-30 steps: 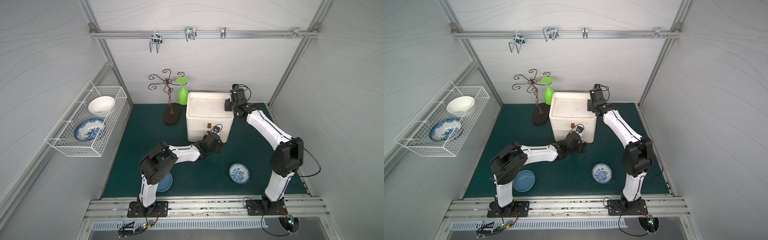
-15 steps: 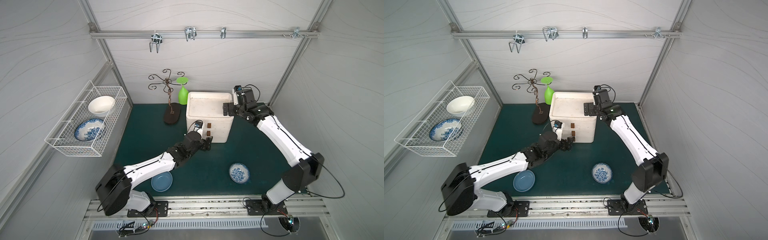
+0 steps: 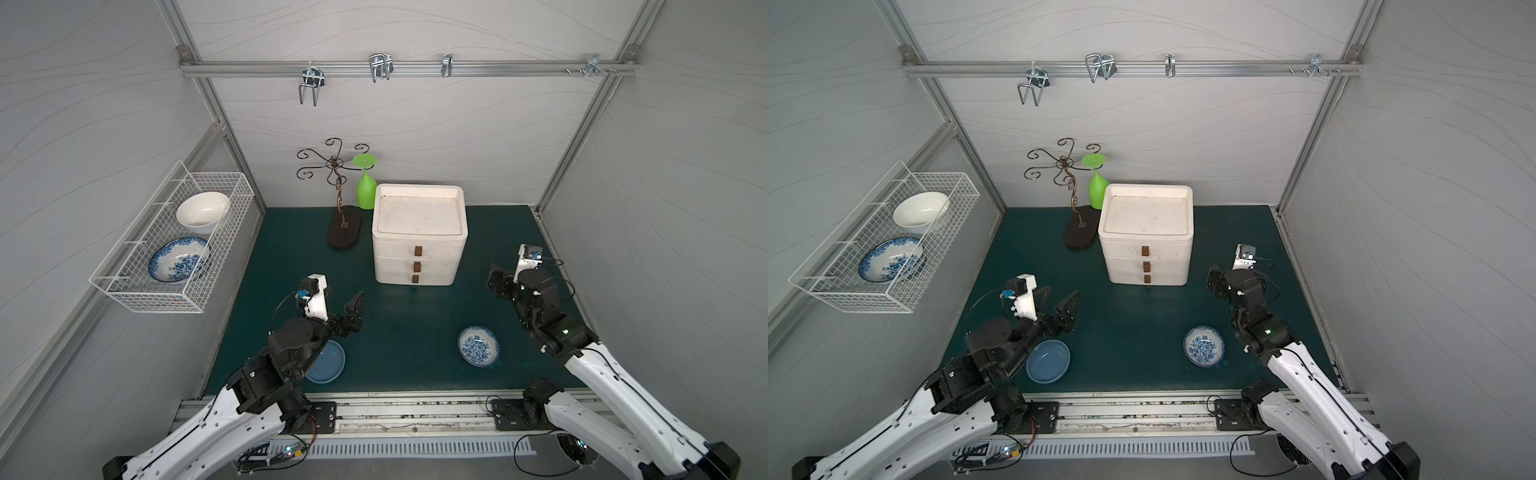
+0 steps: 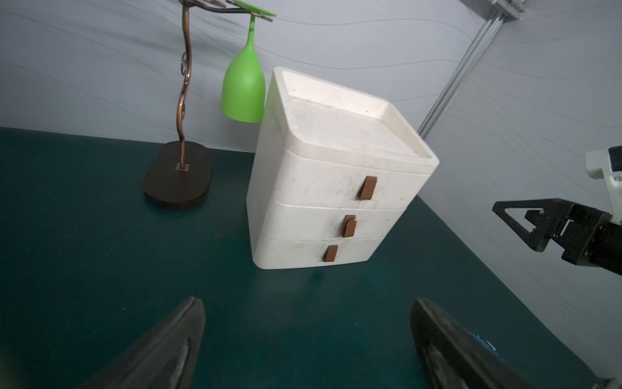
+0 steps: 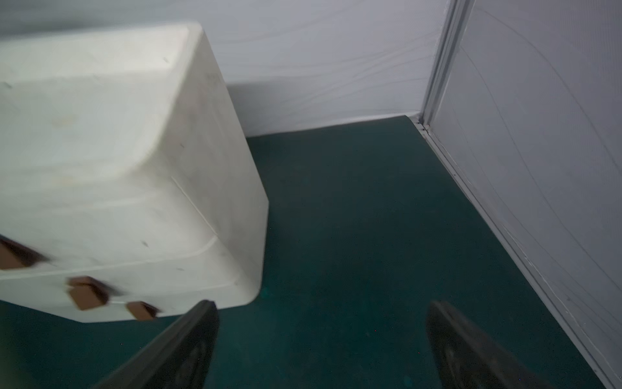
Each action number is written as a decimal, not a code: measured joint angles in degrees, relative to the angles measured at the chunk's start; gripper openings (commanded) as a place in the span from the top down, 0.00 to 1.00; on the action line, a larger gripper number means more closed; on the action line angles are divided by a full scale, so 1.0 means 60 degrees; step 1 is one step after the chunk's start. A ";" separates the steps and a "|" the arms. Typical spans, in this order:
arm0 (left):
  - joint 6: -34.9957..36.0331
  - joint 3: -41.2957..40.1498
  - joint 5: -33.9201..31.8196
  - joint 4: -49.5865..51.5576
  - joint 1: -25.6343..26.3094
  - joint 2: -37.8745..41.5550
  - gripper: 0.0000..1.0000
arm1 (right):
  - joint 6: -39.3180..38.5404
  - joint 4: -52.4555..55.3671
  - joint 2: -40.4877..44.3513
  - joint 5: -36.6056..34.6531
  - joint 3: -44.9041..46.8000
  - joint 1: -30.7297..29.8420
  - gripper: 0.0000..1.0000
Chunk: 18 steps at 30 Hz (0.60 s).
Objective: Put the paint cans in the drawer according to color
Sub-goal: Reset both arms
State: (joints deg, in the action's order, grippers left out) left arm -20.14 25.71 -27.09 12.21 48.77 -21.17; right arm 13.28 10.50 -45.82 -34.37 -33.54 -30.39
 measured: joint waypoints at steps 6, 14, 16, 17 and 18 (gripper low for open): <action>0.0175 -0.1643 -0.0623 0.0448 0.0007 0.1716 0.00 | -0.2255 -0.2550 -0.2029 0.1282 0.2302 0.0488 0.01; 0.0368 -0.1657 -0.0933 0.0270 0.0007 0.2113 0.00 | -0.2750 -0.5329 -0.5934 0.3187 0.1013 0.2091 0.01; 0.0470 -0.1657 -0.1024 0.0226 0.0007 0.1967 0.00 | -0.2809 -0.5989 -0.5989 0.3519 0.1027 0.2433 0.01; 0.0532 -0.1657 -0.1093 0.0200 0.0007 0.1861 0.00 | -0.2885 -0.6692 -0.5989 0.3654 0.1224 0.2703 0.01; 0.0608 -0.1657 -0.1133 0.0168 0.0007 0.1759 0.00 | -0.2860 -0.7650 -0.6091 0.3803 0.1552 0.2994 0.01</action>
State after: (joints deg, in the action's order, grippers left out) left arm -16.49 15.77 -33.89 13.21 48.82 -10.61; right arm -3.88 -35.40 -82.37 -11.55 -24.23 -12.43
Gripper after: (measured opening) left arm 0.995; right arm 0.989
